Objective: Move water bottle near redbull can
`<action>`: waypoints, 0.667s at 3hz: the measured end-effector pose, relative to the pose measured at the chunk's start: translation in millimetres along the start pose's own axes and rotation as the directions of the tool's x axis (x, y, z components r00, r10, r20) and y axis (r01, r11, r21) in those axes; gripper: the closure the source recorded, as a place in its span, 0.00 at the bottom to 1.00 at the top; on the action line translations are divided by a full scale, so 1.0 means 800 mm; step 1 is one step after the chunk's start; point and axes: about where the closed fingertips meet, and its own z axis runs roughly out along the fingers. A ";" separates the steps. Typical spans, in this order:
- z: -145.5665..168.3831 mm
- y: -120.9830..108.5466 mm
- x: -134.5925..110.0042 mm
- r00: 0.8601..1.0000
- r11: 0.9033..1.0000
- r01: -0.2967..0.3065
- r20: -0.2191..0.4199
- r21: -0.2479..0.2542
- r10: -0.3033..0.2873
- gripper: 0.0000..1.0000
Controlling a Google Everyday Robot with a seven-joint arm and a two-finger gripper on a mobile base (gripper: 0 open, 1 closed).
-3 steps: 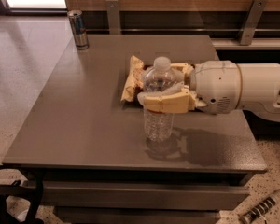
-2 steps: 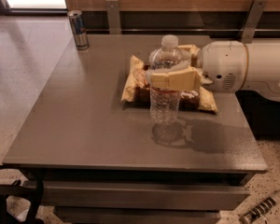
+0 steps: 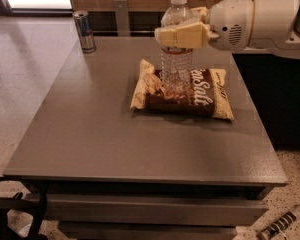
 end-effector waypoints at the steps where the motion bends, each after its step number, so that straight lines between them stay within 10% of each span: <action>1: 0.025 -0.042 -0.016 1.000 0.998 -0.016 0.002 0.062 0.015 1.00; 2: 0.056 -0.075 -0.027 0.999 0.992 -0.027 0.043 0.124 0.021 1.00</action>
Offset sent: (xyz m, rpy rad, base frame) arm 0.1158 0.0442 0.0201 0.0965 -0.0339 -0.2265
